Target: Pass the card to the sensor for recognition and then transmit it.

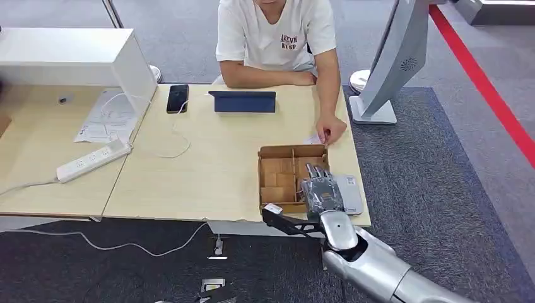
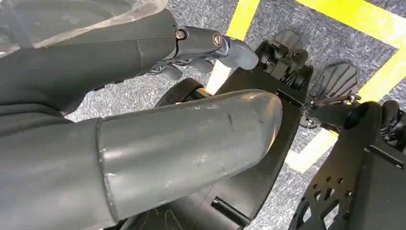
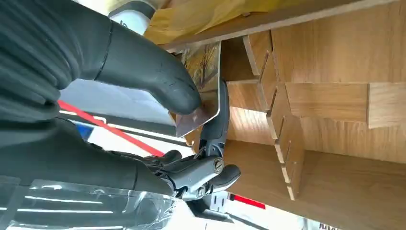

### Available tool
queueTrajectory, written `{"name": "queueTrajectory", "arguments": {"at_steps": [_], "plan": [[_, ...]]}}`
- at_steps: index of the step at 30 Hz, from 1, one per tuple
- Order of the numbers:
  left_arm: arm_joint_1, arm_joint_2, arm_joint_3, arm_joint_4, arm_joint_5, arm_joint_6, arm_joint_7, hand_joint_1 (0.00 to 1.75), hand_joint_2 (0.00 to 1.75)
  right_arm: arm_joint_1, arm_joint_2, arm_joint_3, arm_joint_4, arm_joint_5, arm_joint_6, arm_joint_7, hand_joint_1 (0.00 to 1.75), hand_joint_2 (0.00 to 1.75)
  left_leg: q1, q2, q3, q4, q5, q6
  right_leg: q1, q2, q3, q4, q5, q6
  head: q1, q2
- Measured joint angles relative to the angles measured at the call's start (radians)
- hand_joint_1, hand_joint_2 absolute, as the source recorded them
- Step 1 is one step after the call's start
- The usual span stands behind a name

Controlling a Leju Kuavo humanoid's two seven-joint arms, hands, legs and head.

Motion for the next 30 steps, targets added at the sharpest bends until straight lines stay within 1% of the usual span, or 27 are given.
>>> {"name": "queueTrajectory", "arguments": {"at_steps": [5,8,10,14,18,21,24,27,30], "plan": [[-0.001,-0.006,0.0,0.007,-0.003,-0.001,0.0,0.0,0.0,0.007,-0.011,-0.003,-0.017,0.037,-0.057,0.011,1.75,1.75,0.0,0.0,0.0,0.0,0.0,0.0,0.0,0.0,0.0,0.0,0.0,0.0,0.0,0.0],[0.001,-0.006,0.0,0.007,-0.006,0.006,-0.005,0.0,0.0,0.01,-0.017,-0.019,-0.042,0.081,-0.14,0.019,1.75,1.75,0.0,0.0,0.0,0.0,0.0,0.0,0.0,0.0,0.0,0.0,0.0,0.0,0.0,0.0],[0.003,-0.006,0.0,0.007,-0.018,0.014,-0.007,0.0,0.0,0.01,-0.024,-0.028,-0.071,0.116,-0.182,0.03,1.75,1.75,0.0,0.0,0.0,0.0,0.0,0.0,0.0,0.0,0.0,0.0,0.0,0.0,0.0,0.0],[0.008,-0.006,0.0,0.005,-0.037,0.017,-0.01,0.0,0.0,0.003,-0.045,-0.055,-0.146,0.175,-0.223,0.053,1.75,1.75,0.0,0.0,0.0,0.0,0.0,0.0,0.0,0.0,0.0,0.0,0.0,0.0,0.0,0.0],[0.017,-0.006,0.002,0.001,-0.048,0.026,-0.013,0.0,0.0,-0.012,-0.066,-0.077,-0.225,0.219,-0.255,0.06,1.75,1.75,0.0,0.0,0.0,0.0,0.0,0.0,0.0,0.0,0.0,0.0,0.0,0.0,0.0,0.0],[0.026,-0.003,0.002,-0.007,-0.051,0.037,-0.015,0.0,0.0,-0.028,-0.079,-0.089,-0.272,0.232,-0.265,0.061,1.75,1.75,0.0,0.0,0.0,0.0,0.0,0.0,0.0,0.0,0.0,0.0,0.0,0.0,0.0,0.0],[0.039,0.003,0.002,-0.02,-0.04,0.053,-0.016,0.0,0.0,-0.042,-0.088,-0.091,-0.309,0.233,-0.256,0.061,1.75,1.75,0.0,0.0,0.0,0.0,0.0,0.0,0.0,0.0,0.0,0.0,0.0,0.0,0.0,0.0],[0.05,0.014,0.002,-0.039,-0.024,0.067,-0.018,0.0,0.0,-0.062,-0.09,-0.087,-0.333,0.216,-0.228,0.055,1.75,1.75,0.0,0.0,0.0,0.0,0.0,0.0,0.0,0.0,0.0,0.0,0.0,0.0,0.0,0.0],[0.061,0.025,0.002,-0.058,-0.001,0.079,-0.019,0.0,0.0,-0.089,-0.089,-0.074,-0.34,0.156,-0.186,0.043,1.75,1.75,0.0,0.0,0.0,0.0,0.0,0.0,0.0,0.0,0.0,0.0,0.0,0.0,0.0,0.0]]}}
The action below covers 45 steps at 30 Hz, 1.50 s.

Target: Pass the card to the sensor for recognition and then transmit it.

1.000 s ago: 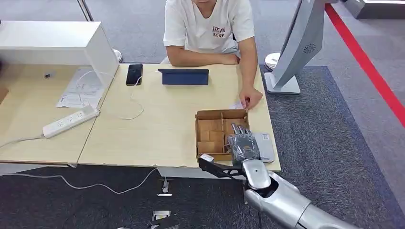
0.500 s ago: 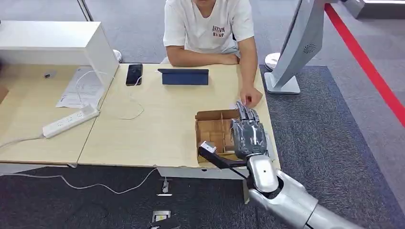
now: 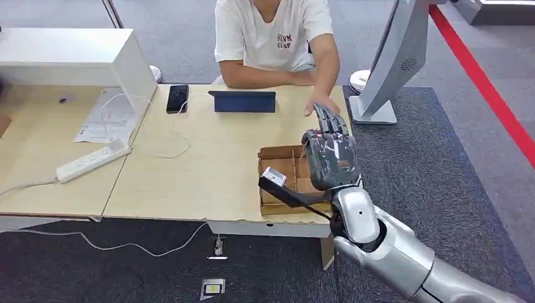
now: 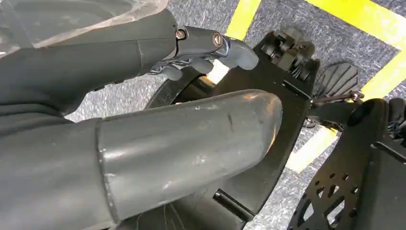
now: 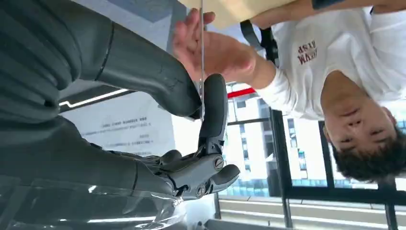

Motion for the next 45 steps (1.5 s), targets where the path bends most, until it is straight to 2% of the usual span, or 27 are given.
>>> {"name": "queueTrajectory", "arguments": {"at_steps": [8,12,17,25,36,38,43,44,45], "plan": [[0.011,0.024,0.0,-0.038,0.018,0.01,0.0,0.0,0.0,-0.039,0.002,0.018,0.0,-0.056,0.021,-0.005,1.75,1.75,0.0,0.0,0.0,0.0,0.0,0.0,0.0,0.0,0.0,0.0,0.0,0.0,0.0,0.0],[0.011,0.037,0.0,-0.056,0.052,0.029,0.01,0.0,0.0,-0.085,0.005,0.034,0.014,-0.184,0.058,0.018,1.75,1.75,0.0,0.0,-0.001,0.0,0.0,0.0,0.0,0.0,0.0,0.0,0.0,0.0,0.0,0.0],[0.017,0.056,-0.003,-0.083,0.09,0.062,0.015,0.0,0.0,-0.136,0.024,0.053,0.079,-0.275,0.042,0.04,1.75,1.75,0.0,0.0,0.0,0.0,0.0,0.0,0.0,0.0,0.0,0.0,0.0,0.0,0.0,0.0],[0.019,0.072,-0.007,-0.108,0.107,0.079,0.021,0.0,0.0,-0.146,0.031,0.068,0.162,-0.269,0.024,0.061,1.75,1.75,0.0,-0.001,0.0,0.0,0.0,0.0,0.0,0.0,0.0,0.0,0.0,0.0,0.0,0.0],[0.019,0.083,-0.01,-0.13,0.096,0.077,0.027,0.0,0.0,-0.138,0.021,0.055,0.204,-0.213,0.031,0.062,1.75,1.75,0.0,-0.001,-0.001,0.0,0.0,0.0,0.0,0.0,0.0,0.0,0.0,0.0,0.0,0.0],[0.019,0.084,-0.011,-0.132,0.096,0.079,0.027,0.0,0.0,-0.133,0.021,0.052,0.209,-0.204,0.032,0.062,0.0,1.75,0.0,-0.001,-0.001,0.0,0.0,0.0,0.0,0.0,-0.001,0.0,0.0,0.0,0.0,0.0],[0.018,0.086,-0.015,-0.138,0.09,0.079,0.028,0.0,0.0,-0.126,0.021,0.047,0.217,-0.169,0.028,0.062,0.0,1.75,0.0,-0.001,-0.001,0.0,0.0,0.0,0.0,0.0,-0.001,0.0,0.0,0.0,0.0,0.0],[0.018,0.085,-0.016,-0.138,0.089,0.079,0.028,0.0,0.0,-0.124,0.021,0.044,0.22,-0.161,0.028,0.062,0.0,0.0,0.0,-0.001,-0.001,0.0,0.0,0.0,0.0,0.0,-0.001,0.0,0.0,0.0,0.0,0.0],[0.018,0.086,-0.016,-0.138,0.088,0.079,0.029,0.0,0.0,-0.124,0.021,0.042,0.221,-0.157,0.028,0.062,0.0,0.0,0.0,-0.001,-0.001,0.0,0.0,0.0,0.0,0.0,-0.001,0.0,0.0,0.0,0.0,0.0]]}}
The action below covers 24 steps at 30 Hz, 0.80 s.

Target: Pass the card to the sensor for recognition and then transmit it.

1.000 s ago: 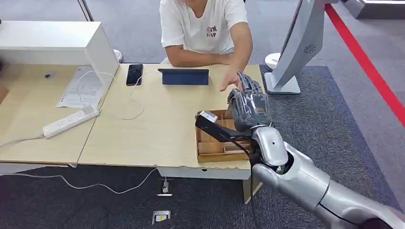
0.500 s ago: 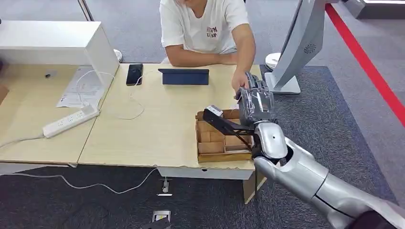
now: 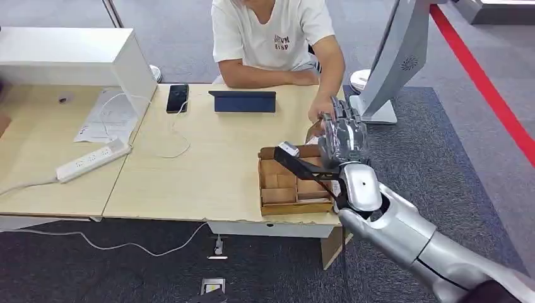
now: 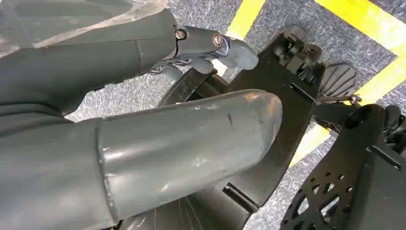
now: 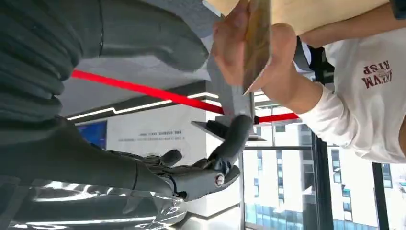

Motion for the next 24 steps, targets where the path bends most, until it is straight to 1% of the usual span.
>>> {"name": "queueTrajectory", "arguments": {"at_steps": [7,9,10,13,15,19,20,21,24], "plan": [[-0.003,0.0,-0.005,-0.001,-0.005,-0.009,0.001,0.0,0.0,0.001,0.0,-0.005,0.003,0.014,-0.009,0.0,0.0,0.0,0.0,0.0,0.001,0.0,0.0,0.0,0.0,0.0,0.0,0.0,0.0,0.0,0.0,0.0],[-0.004,0.0,-0.006,-0.001,-0.011,-0.011,0.001,0.0,0.0,0.004,0.0,-0.008,0.003,0.018,-0.025,0.0,0.0,0.0,0.0,0.0,0.001,0.0,0.0,0.0,0.0,0.0,0.0,0.0,0.0,0.0,0.0,0.0],[-0.004,0.0,-0.006,-0.001,-0.016,-0.015,0.001,0.0,0.0,0.005,0.0,-0.009,0.003,0.02,-0.042,0.0,0.0,1.75,0.0,0.0,0.001,0.0,0.0,0.0,0.0,0.0,0.0,0.0,0.0,0.0,0.0,0.0],[-0.008,-0.002,-0.008,-0.001,-0.039,-0.031,0.001,0.0,0.0,0.005,-0.002,-0.011,-0.005,0.032,-0.134,-0.006,0.0,1.75,0.0,0.0,0.0,0.0,0.0,0.0,0.0,0.0,0.0,0.0,0.0,0.0,0.0,0.0],[-0.011,-0.006,-0.01,-0.001,-0.059,-0.042,-0.002,0.0,0.0,0.006,-0.003,-0.014,-0.022,0.051,-0.211,-0.019,0.0,1.75,0.0,0.0,0.001,0.0,0.0,0.0,0.0,0.0,0.0,0.0,0.0,0.0,0.0,0.0],[-0.015,-0.016,-0.011,0.002,-0.102,-0.054,-0.011,0.0,0.0,0.03,-0.015,-0.034,-0.093,0.112,-0.375,-0.031,0.0,1.75,0.0,0.001,0.001,0.0,0.0,0.0,0.0,0.0,0.0,0.0,0.0,0.0,0.0,0.0],[-0.015,-0.018,-0.011,0.002,-0.11,-0.054,-0.013,0.0,0.0,0.039,-0.022,-0.042,-0.114,0.129,-0.403,-0.031,0.0,1.75,0.0,0.001,0.001,0.0,0.0,0.0,0.0,0.0,0.0,0.0,0.0,0.0,0.0,0.0],[-0.014,-0.019,-0.011,0.002,-0.113,-0.054,-0.015,0.0,0.0,0.049,-0.028,-0.05,-0.139,0.161,-0.417,-0.026,0.0,1.75,0.0,0.001,0.001,0.0,0.0,0.0,0.0,0.0,0.0,0.0,0.0,0.0,0.0,0.0],[-0.011,-0.021,-0.011,0.002,-0.128,-0.048,-0.022,0.0,0.0,0.089,-0.057,-0.084,-0.222,0.28,-0.422,-0.012,0.0,1.75,0.0,0.001,0.001,0.0,0.0,0.0,0.0,0.0,0.0,-0.001,0.0,0.0,0.0,0.0]]}}
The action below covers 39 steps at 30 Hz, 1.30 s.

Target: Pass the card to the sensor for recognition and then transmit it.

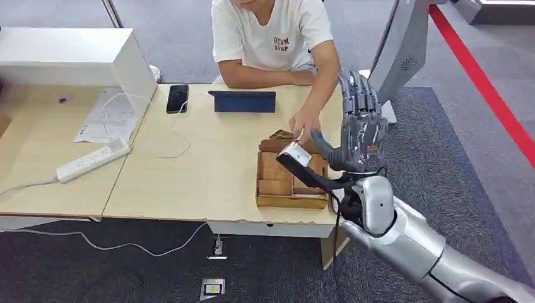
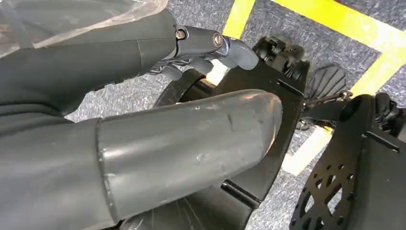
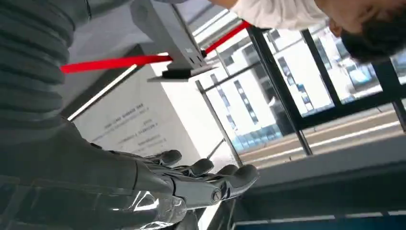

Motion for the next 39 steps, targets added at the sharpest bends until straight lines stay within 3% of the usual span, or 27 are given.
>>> {"name": "queueTrajectory", "arguments": {"at_steps": [5,7,11,12,16,18,19,20,21,22,23,24,25,26,27,28,31,32,36,39], "plan": [[0.01,-0.001,0.0,-0.001,-0.025,0.025,-0.014,0.0,0.0,0.114,-0.056,-0.112,-0.165,0.335,-0.001,0.012,0.0,1.75,0.0,0.0,0.0,0.0,0.0,0.0,0.0,0.0,0.001,-0.001,0.0,0.0,0.0,0.0],[0.016,-0.001,0.0,-0.002,-0.029,0.033,-0.018,0.0,0.0,0.183,-0.082,-0.183,-0.239,0.401,-0.001,0.006,0.0,1.75,0.0,-0.001,0.0,0.0,-0.001,0.0,0.0,0.0,0.001,-0.001,0.0,0.0,0.0,0.0],[0.031,-0.001,-0.001,-0.003,-0.016,0.053,-0.029,0.0,0.0,0.351,-0.11,-0.398,-0.388,0.413,-0.001,-0.111,0.0,1.75,0.0,-0.002,0.0,0.0,-0.001,0.001,0.0,-0.001,0.002,-0.001,-0.001,0.001,0.001,0.0],[0.035,-0.001,-0.002,-0.003,-0.011,0.059,-0.03,0.0,0.0,0.401,-0.108,-0.456,-0.424,0.414,-0.001,-0.114,0.0,1.75,0.0,-0.002,0.0,0.0,-0.001,0.001,0.0,-0.001,0.001,-0.001,-0.001,0.001,0.0,0.0],[0.047,-0.001,-0.003,-0.003,0.019,0.089,-0.032,0.0,0.0,0.583,-0.094,-0.685,-0.569,0.38,-0.001,-0.011,0.0,1.75,0.0,-0.002,0.0,0.0,-0.002,0.001,0.0,-0.001,0.002,-0.001,-0.001,0.001,0.001,0.0],[0.055,-0.001,-0.003,-0.003,0.032,0.101,-0.033,0.0,0.0,0.649,-0.076,-0.798,-0.622,0.318,-0.001,-0.038,0.0,1.75,-0.001,-0.001,-0.001,0.0,-0.002,0.002,-0.001,0.0,0.001,-0.001,-0.001,0.001,0.0,0.0],[0.058,-0.001,-0.004,-0.004,0.05,0.117,-0.036,0.0,0.0,0.668,-0.049,-0.846,-0.634,0.242,-0.001,-0.115,0.0,1.75,-0.001,0.0,-0.001,-0.001,-0.002,0.001,-0.001,0.0,0.001,-0.001,-0.001,0.001,0.0,0.0],[0.059,-0.001,-0.006,-0.004,0.066,0.132,-0.042,0.0,0.0,0.667,0.011,-0.934,-0.628,0.126,-0.001,-0.239,0.0,1.75,-0.001,0.001,-0.001,-0.001,-0.003,0.001,-0.001,0.002,0.0,-0.001,-0.001,0.0,0.001,0.0],[0.059,-0.001,-0.008,-0.003,0.077,0.139,-0.047,0.0,0.0,0.662,0.069,-1.018,-0.61,-0.028,-0.001,-0.407,0.0,1.75,0.0,0.001,0.001,-0.001,-0.002,0.0,-0.001,0.002,-0.001,-0.001,-0.001,0.0,-0.001,0.0],[0.059,-0.001,-0.008,-0.004,0.087,0.145,-0.054,0.0,0.0,0.665,0.135,-1.129,-0.582,-0.192,-0.001,-0.632,0.0,1.75,-0.001,0.0,0.002,-0.001,-0.002,0.0,-0.001,0.001,0.0,-0.001,-0.002,0.001,0.0,0.0],[0.063,-0.003,-0.008,-0.005,0.093,0.148,-0.059,0.0,0.0,0.676,0.161,-1.207,-0.558,-0.289,-0.001,-0.821,0.0,1.75,-0.001,-0.003,0.001,-0.001,-0.002,0.001,-0.001,-0.002,0.001,-0.001,-0.004,0.003,0.001,0.0],[0.07,-0.004,-0.008,-0.005,0.101,0.155,-0.065,0.0,0.0,0.683,0.204,-1.3,-0.525,-0.354,-0.001,-1.038,0.0,1.75,-0.001,-0.004,0.001,-0.001,-0.001,0.001,-0.001,-0.003,0.001,-0.001,-0.004,0.003,0.001,0.0],[0.078,-0.004,-0.01,-0.005,0.111,0.158,-0.069,0.0,0.0,0.684,0.242,-1.37,-0.484,-0.357,-0.001,-1.214,0.0,1.75,0.0,-0.003,0.001,-0.001,-0.001,0.001,0.0,-0.002,0.001,-0.001,-0.003,0.001,0.001,0.0],[0.079,-0.004,-0.01,-0.005,0.117,0.163,-0.077,0.0,0.0,0.692,0.273,-1.431,-0.446,-0.363,-0.001,-1.323,0.0,1.75,0.0,-0.003,0.001,-0.001,-0.001,0.001,0.0,-0.002,0.001,-0.001,-0.002,0.001,-0.001,0.0],[0.078,-0.004,-0.011,-0.005,0.117,0.17,-0.083,0.0,0.0,0.704,0.296,-1.477,-0.412,-0.38,-0.001,-1.379,0.0,1.75,0.0,-0.003,0.001,-0.001,-0.001,0.001,0.0,-0.002,0.001,-0.001,-0.002,0.001,0.0,0.0],[0.079,-0.005,-0.012,-0.005,0.115,0.179,-0.087,0.0,0.0,0.711,0.321,-1.534,-0.371,-0.407,-0.001,-1.385,0.0,1.75,0.0,-0.002,0.0,-0.001,-0.001,0.001,0.0,-0.002,0.001,-0.001,-0.002,0.001,0.001,0.0],[0.079,-0.005,-0.013,-0.007,0.126,0.192,-0.08,0.0,0.0,0.713,0.388,-1.666,-0.244,-0.457,-0.001,-1.178,0.0,1.75,0.0,-0.002,0.0,-0.001,-0.002,0.001,0.0,-0.002,0.001,-0.001,-0.003,0.001,0.001,0.0],[0.079,-0.005,-0.013,-0.008,0.134,0.196,-0.079,0.0,0.0,0.721,0.408,-1.703,-0.2,-0.467,-0.001,-1.147,0.0,1.75,-0.001,-0.002,0.0,-0.001,-0.002,0.001,0.0,-0.002,0.001,-0.001,-0.003,0.001,0.0,0.0],[0.079,-0.004,-0.014,-0.009,0.147,0.201,-0.079,0.0,0.0,0.728,0.463,-1.805,-0.072,-0.481,-0.001,-1.138,0.0,1.75,0.0,-0.001,0.0,-0.001,-0.002,0.001,0.0,0.0,0.0,-0.001,-0.003,0.001,0.0,0.0],[0.079,-0.004,-0.014,-0.009,0.151,0.201,-0.079,0.0,0.0,0.733,0.489,-1.855,0.018,-0.515,0.0,-1.084,0.0,1.75,0.0,-0.001,0.0,-0.001,-0.002,0.0,0.001,0.0,0.0,-0.001,-0.004,0.0,0.0,0.0]]}}
